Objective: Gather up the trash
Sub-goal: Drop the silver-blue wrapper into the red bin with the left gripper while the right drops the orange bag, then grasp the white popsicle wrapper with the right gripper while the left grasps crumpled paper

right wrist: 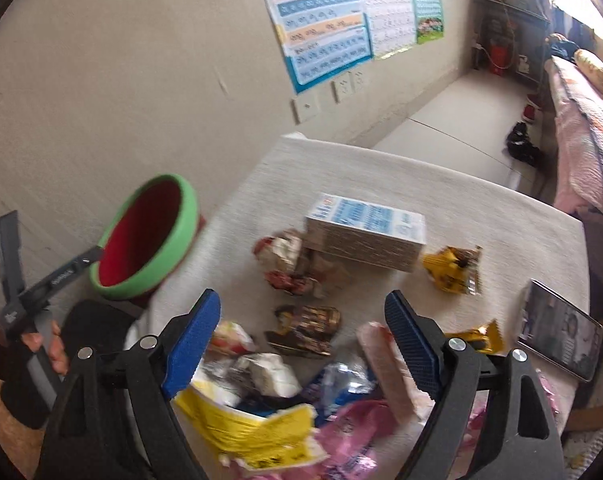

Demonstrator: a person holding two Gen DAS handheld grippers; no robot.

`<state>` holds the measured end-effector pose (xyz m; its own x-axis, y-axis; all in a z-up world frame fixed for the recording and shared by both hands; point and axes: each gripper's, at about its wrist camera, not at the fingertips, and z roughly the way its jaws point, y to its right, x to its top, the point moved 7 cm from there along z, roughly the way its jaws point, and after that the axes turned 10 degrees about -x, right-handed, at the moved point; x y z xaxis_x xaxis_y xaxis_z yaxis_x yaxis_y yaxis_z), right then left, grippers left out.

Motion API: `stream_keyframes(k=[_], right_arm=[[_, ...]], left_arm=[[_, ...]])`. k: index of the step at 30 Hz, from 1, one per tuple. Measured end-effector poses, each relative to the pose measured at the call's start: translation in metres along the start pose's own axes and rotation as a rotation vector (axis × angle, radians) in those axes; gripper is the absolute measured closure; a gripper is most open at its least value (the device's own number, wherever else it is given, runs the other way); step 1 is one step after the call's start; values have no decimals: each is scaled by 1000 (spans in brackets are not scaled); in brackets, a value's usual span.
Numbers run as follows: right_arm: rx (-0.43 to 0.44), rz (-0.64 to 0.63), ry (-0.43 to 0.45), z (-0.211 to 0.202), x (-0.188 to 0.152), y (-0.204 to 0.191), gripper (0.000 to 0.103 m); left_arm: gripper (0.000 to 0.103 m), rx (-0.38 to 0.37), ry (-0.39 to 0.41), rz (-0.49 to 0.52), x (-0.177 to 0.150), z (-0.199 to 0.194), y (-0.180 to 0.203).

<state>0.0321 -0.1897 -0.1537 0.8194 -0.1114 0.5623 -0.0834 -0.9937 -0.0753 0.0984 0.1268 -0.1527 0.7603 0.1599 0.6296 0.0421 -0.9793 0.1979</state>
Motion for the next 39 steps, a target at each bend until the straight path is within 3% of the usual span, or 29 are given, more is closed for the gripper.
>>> stream_keyframes(k=[2,5,12,15,17,19,21,29,33,39], right_arm=[[-59,7,-46,14,-7,21,21],[-60,42,-116,33,-19,42,22],[-43,33,-251,63,-51,48,38],[-83,16,-277,71,-58,51,40],[-82,20,-286,73,-61,53,49],[-86,5,-282,73,-61,52,71],[-55,8,-268,70,-59,51,73],[-21,54,-150,50,-33,52,75],[-25,112,-71,34,-17,62,75],[14,187,21,14,0,73,74]], left_arm=[[42,3,-7,19,-5,1,7],[42,-9,-26,45,-12,3,22],[42,-99,-87,91,-27,11,64],[42,-135,-94,118,-30,12,82],[41,-164,-102,128,-32,13,92],[40,-195,-120,132,-32,16,104],[40,-227,-142,136,-33,21,117],[32,-369,-212,277,-31,41,199],[32,-343,-265,339,-40,63,222],[32,-306,-349,330,-54,91,226]])
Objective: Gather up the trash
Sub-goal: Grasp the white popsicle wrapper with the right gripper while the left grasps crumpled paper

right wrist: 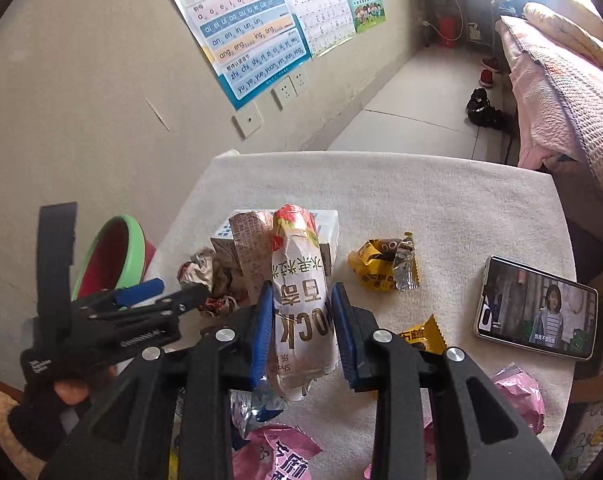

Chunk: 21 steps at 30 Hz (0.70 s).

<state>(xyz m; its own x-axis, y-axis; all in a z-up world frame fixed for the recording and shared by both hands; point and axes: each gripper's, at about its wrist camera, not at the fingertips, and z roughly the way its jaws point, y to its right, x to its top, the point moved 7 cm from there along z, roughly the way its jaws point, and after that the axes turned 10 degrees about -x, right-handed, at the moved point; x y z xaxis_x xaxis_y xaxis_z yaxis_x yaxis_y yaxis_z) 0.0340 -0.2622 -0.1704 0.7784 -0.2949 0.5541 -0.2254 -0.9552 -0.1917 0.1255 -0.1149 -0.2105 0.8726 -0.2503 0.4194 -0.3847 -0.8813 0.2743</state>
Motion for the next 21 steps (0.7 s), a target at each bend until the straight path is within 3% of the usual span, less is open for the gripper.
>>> stream_keyframes(k=[4,10,21], right_arm=[[8,-6,6,-2,3,-6,74],[15,-9,5,-2,3,-8,74],[21,-9,-2,2,0,-13,74]], left_arm=[[32,1,-50,6,-3,17,2],[73,-57,-68,0,-7,17,10],[76,-73,-1,-47,-20,-19,-11]])
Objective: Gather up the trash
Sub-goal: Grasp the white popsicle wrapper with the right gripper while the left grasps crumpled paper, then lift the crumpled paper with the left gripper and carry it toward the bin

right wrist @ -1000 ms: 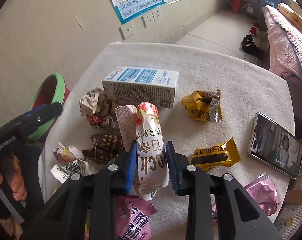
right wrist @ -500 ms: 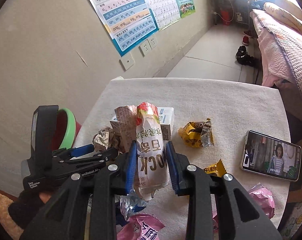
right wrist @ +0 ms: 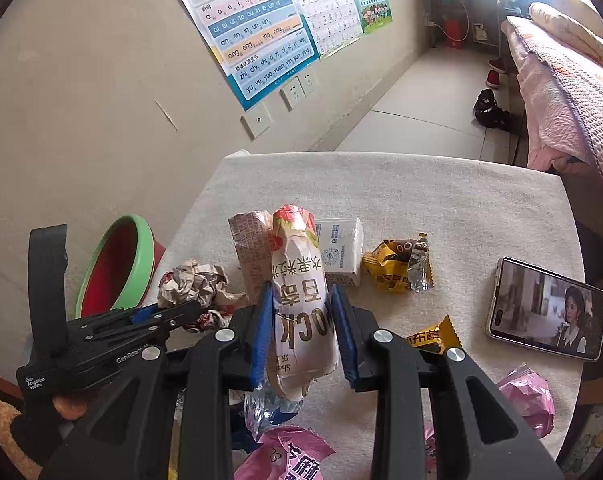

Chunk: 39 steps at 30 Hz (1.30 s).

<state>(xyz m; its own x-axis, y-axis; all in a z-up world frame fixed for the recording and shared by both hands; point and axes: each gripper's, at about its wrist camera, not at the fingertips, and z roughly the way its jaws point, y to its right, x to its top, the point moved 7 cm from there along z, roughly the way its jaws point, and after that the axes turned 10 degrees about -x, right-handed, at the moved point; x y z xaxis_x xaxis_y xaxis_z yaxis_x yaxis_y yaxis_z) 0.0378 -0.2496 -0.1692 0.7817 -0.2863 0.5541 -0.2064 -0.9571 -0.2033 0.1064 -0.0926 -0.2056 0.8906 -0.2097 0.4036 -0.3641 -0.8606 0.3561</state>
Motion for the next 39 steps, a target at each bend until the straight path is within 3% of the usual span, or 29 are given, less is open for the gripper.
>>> stream_keyframes(k=[8,29,39], right_arm=[[8,-7,-9,3,-3,-3,74],[19,-26,-31,11,-8,-12,74],[19,-28,-41,13,-11,-14,74]], left_arm=[[76,32,9,-78,-5,-5,-28],[76,41,72,-91,-9,-27,-33],[74,58,39,-117,-14,-16,-40]])
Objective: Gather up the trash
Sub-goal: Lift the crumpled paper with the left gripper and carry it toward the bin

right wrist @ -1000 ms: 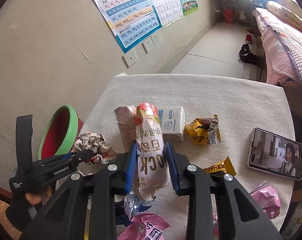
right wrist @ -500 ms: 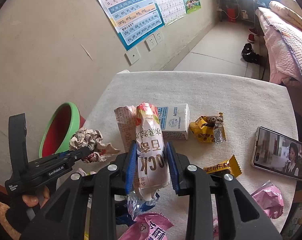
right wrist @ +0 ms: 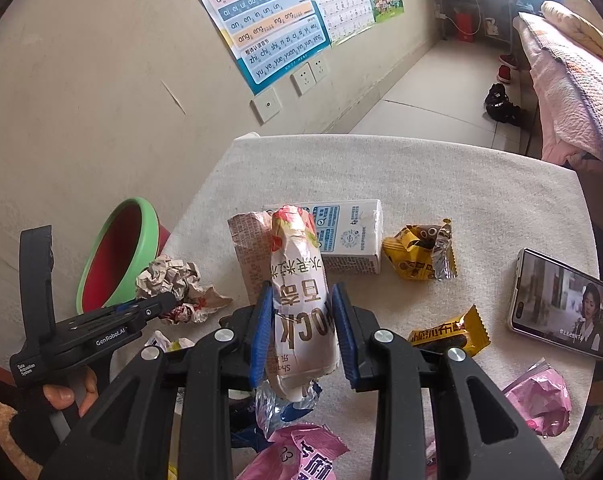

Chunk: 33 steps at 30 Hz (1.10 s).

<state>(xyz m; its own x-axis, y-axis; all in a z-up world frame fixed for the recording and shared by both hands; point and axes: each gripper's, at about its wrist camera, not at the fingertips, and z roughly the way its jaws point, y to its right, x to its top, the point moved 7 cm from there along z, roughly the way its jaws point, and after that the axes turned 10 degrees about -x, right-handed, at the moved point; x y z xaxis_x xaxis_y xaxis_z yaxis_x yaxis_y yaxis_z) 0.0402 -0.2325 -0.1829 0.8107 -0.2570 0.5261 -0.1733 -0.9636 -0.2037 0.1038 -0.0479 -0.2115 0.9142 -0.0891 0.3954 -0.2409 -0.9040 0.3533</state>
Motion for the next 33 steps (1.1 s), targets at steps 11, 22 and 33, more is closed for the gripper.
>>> stream_keyframes(k=[11,22,33], right_arm=[[2,-2,-10,3,-1,-2,73],[4,-6,-15,6,-3,-5,73],[6,-8,-17,6,-2,-5,73]], left_arm=[[67,7,-1,-27,1,3,-8],[75,-4,18,-14,2,-2,-5],[76,-21,75,-17,11,-24,-4]])
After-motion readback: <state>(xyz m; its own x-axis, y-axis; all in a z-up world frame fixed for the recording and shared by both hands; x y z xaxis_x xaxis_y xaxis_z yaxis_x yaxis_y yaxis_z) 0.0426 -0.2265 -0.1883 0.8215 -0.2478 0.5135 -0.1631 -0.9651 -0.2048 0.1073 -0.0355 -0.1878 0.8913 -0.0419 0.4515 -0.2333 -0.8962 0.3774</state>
